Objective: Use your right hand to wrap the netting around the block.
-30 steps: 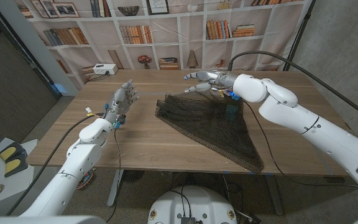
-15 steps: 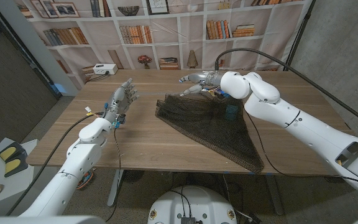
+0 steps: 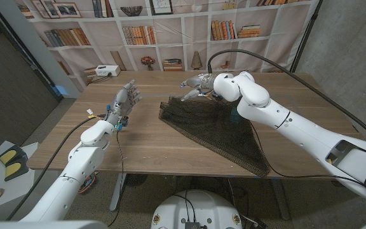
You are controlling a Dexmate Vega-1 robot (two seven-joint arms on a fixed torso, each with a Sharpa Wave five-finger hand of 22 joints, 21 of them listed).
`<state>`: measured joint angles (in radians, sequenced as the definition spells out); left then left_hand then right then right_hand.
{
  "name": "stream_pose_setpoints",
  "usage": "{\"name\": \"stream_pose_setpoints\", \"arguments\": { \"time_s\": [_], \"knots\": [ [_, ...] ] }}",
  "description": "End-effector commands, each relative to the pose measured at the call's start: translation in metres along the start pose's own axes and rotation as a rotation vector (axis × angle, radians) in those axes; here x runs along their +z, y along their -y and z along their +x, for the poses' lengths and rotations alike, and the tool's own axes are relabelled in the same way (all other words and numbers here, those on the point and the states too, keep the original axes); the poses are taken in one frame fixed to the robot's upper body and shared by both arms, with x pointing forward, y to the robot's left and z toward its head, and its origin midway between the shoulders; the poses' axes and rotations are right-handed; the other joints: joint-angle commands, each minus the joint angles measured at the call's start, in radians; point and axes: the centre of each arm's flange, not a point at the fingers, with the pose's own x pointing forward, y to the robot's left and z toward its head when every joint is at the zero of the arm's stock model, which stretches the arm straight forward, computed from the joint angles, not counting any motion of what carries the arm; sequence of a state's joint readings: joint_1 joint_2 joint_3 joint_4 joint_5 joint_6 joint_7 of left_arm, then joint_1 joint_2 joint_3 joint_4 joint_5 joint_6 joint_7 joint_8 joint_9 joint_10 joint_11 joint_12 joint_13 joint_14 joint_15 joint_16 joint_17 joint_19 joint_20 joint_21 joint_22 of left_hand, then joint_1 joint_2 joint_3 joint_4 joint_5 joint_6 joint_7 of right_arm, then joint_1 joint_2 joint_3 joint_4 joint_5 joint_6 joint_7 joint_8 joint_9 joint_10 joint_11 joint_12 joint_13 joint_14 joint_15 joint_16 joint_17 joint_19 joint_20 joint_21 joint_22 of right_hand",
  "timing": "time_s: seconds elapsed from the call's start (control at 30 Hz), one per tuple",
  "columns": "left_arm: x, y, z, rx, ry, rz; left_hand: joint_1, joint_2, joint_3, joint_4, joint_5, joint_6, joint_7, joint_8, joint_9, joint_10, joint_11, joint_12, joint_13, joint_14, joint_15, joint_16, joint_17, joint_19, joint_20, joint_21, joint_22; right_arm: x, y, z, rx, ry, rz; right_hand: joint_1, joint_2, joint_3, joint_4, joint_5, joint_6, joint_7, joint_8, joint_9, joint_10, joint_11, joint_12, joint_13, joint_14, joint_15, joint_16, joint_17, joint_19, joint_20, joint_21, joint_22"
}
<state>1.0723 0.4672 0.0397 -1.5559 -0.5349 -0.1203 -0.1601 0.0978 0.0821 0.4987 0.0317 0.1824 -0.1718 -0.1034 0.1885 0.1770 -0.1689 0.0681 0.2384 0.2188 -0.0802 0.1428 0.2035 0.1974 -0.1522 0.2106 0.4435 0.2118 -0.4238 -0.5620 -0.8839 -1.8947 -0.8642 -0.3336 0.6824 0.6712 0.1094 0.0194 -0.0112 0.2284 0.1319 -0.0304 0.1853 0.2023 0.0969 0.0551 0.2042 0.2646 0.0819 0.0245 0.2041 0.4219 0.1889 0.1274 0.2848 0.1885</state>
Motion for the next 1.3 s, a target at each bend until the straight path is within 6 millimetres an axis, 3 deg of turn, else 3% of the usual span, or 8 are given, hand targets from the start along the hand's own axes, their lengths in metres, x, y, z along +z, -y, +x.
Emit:
{"name": "stream_pose_setpoints", "arguments": {
  "time_s": [0.03, 0.7, 0.97, 1.1, 1.3],
  "knots": [
    [0.001, 0.001, -0.001, 0.002, 0.005, 0.0, -0.004, 0.001, 0.003, -0.006, 0.002, -0.033, -0.005, 0.001, 0.003, 0.001, -0.002, 0.001, 0.003, 0.009, 0.001, 0.002, 0.002, 0.01, 0.002, 0.0, 0.001, 0.011, -0.003, 0.022, 0.084, -0.03, -0.082, 0.0, -0.007, -0.002, -0.005, -0.003, 0.0, -0.004, 0.005, 0.002, 0.004, -0.003, 0.008, 0.003, 0.004, -0.004, 0.006, -0.001, 0.007, 0.001, 0.003, 0.002],
    [-0.002, -0.001, -0.004, 0.009, -0.001, -0.008, -0.005, 0.0, 0.003, -0.007, 0.002, -0.033, -0.006, 0.001, 0.003, 0.003, -0.001, 0.002, 0.003, 0.009, 0.001, 0.001, 0.002, 0.01, 0.002, -0.001, 0.001, 0.018, -0.022, 0.053, 0.193, -0.031, -0.123, 0.017, -0.01, 0.002, -0.021, 0.006, -0.015, -0.001, 0.004, 0.001, -0.009, -0.003, 0.006, 0.003, 0.005, -0.011, 0.005, -0.012, 0.019, -0.008, 0.002, 0.002],
    [-0.003, -0.003, -0.008, 0.019, -0.001, -0.009, -0.005, 0.0, 0.003, -0.007, 0.002, -0.033, -0.007, 0.001, 0.003, 0.003, -0.002, 0.001, 0.003, 0.01, 0.001, 0.001, 0.002, 0.009, 0.002, -0.002, 0.001, 0.023, -0.026, 0.063, 0.22, -0.022, -0.146, 0.045, -0.006, 0.013, -0.041, 0.015, -0.033, -0.002, 0.003, 0.001, -0.024, -0.003, 0.004, 0.003, -0.007, -0.011, 0.001, -0.017, 0.014, -0.013, -0.003, 0.002],
    [-0.003, -0.005, -0.008, 0.021, -0.001, -0.009, -0.006, 0.0, 0.003, -0.007, 0.002, -0.031, -0.006, 0.001, 0.003, 0.003, -0.001, 0.001, 0.003, 0.01, 0.001, 0.002, 0.002, 0.01, 0.002, -0.002, 0.001, 0.026, -0.029, 0.07, 0.245, -0.019, -0.16, 0.071, -0.002, 0.024, -0.058, 0.022, -0.041, -0.002, 0.003, 0.0, -0.032, -0.005, 0.004, 0.002, -0.011, -0.012, 0.0, -0.021, 0.01, -0.035, -0.007, 0.002],
    [-0.003, -0.006, -0.008, 0.022, -0.003, -0.01, -0.006, 0.0, 0.003, -0.007, 0.002, -0.032, -0.007, 0.001, 0.003, 0.002, 0.0, 0.001, 0.003, 0.01, 0.001, 0.001, 0.002, 0.01, 0.002, -0.002, 0.001, 0.028, -0.034, 0.077, 0.262, -0.02, -0.178, 0.081, -0.002, 0.028, -0.065, 0.025, -0.049, -0.002, 0.002, 0.0, -0.036, -0.003, 0.004, 0.002, -0.017, -0.013, -0.002, -0.023, 0.009, -0.037, -0.008, 0.002]
  ]
}}
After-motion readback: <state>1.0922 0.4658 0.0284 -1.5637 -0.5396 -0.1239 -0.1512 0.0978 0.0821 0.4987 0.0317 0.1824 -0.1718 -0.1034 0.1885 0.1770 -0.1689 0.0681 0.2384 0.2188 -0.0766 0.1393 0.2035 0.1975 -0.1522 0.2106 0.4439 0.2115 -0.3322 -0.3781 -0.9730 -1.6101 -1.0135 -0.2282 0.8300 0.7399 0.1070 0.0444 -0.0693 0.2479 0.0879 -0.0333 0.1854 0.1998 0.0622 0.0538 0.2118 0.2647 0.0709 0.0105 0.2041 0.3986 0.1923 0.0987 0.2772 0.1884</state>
